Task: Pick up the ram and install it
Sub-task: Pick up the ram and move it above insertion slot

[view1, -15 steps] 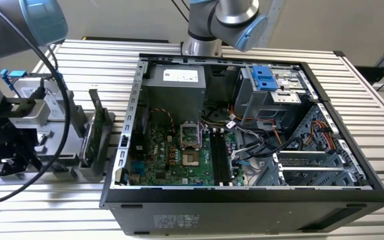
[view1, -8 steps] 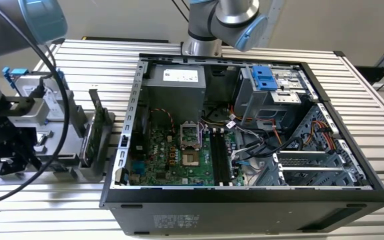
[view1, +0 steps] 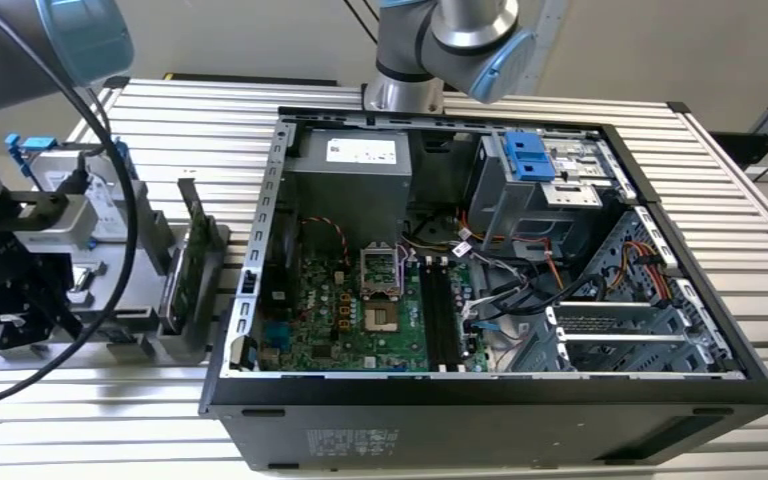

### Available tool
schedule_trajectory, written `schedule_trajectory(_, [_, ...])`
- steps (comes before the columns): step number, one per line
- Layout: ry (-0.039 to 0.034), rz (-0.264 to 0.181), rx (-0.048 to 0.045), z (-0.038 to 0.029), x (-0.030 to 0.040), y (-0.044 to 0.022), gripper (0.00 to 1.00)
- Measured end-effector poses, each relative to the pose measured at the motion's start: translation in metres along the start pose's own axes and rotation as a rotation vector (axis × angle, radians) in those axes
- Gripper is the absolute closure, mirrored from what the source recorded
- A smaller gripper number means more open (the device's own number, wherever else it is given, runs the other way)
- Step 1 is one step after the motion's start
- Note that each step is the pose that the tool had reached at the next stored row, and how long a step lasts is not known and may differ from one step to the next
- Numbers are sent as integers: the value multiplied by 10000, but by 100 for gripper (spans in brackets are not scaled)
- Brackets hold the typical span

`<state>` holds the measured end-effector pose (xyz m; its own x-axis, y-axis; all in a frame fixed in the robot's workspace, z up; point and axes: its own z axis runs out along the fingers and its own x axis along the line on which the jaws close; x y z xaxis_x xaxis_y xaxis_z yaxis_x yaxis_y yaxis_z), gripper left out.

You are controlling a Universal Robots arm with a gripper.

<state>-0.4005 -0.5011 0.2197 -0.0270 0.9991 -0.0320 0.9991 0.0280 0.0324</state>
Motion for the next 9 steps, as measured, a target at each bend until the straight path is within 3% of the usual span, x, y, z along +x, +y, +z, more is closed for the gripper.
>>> schedule_trajectory(9, [0,0,1,-38,-1,1,100])
